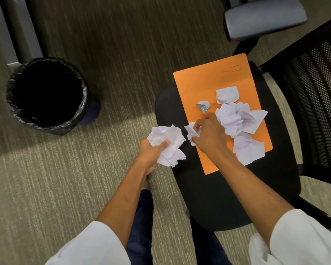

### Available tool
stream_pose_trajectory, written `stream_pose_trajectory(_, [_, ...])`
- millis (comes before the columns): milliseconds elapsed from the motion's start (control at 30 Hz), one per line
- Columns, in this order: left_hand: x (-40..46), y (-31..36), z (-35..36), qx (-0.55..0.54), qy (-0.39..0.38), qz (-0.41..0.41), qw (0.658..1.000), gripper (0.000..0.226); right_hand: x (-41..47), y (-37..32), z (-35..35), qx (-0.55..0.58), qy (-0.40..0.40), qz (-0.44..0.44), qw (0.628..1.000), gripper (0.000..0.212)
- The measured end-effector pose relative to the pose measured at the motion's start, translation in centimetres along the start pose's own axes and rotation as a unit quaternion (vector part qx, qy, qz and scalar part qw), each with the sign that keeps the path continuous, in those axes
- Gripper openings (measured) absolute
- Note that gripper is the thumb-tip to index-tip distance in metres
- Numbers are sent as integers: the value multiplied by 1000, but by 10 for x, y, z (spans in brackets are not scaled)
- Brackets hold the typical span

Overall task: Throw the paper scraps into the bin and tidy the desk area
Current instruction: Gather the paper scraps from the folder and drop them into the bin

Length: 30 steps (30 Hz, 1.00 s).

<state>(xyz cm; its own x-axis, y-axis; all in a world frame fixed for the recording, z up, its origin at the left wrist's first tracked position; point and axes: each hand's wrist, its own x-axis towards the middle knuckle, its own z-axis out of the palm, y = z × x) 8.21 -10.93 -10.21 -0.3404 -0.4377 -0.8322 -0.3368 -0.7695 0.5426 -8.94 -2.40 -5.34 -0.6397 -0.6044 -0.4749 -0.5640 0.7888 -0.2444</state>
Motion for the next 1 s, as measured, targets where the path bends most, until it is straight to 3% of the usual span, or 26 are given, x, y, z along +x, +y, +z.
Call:
stream_pose_trajectory(133, [5, -2, 0, 1, -6, 0, 1000, 30, 3, -1, 1, 26, 19, 3, 999, 24])
stream_pose_trajectory(267, [5, -4, 0, -2, -19, 3, 1000, 32, 0, 7, -14, 164, 18, 61, 984, 27])
stream_pose_trajectory(300, [4, -3, -1, -4, -20, 1, 1000, 36, -3, 8, -20, 236, 13, 89, 968, 28])
stream_pose_trajectory(367, [2, 0, 1, -19, -43, 0, 999, 36, -10, 4, -32, 440, -33, 144, 886, 30])
stream_pose_trajectory(400, [1, 2, 2, -31, -66, 5, 997, 34, -14, -2, -35, 512, -74, 155, 842, 32])
stream_pose_trajectory(433, [0, 5, 4, -43, -89, 11, 995, 34, -17, -9, -35, 539, -110, 153, 821, 34])
stream_pose_trajectory(500, [-3, 13, 9, -59, -126, 17, 990, 36, -20, -23, -29, 497, -145, 134, 845, 38])
stream_pose_trajectory(567, [-6, 21, 12, -66, -149, 29, 986, 33, -21, -34, -25, 439, -124, 119, 882, 40])
stream_pose_trajectory(700, [-8, 37, 6, -130, -154, 27, 979, 13, -15, -37, -24, 385, -65, 102, 915, 45])
stream_pose_trajectory(833, [-8, 46, -1, -151, -173, 29, 973, 29, -11, -44, -24, 301, -12, 40, 953, 53])
stream_pose_trajectory(933, [-7, 48, -7, -133, -146, 42, 979, 41, -8, -54, -27, 275, -7, 1, 961, 57])
stream_pose_trajectory(1000, [-5, 51, -12, -129, -118, 48, 983, 37, -9, -62, -26, 272, -22, -22, 962, 61])
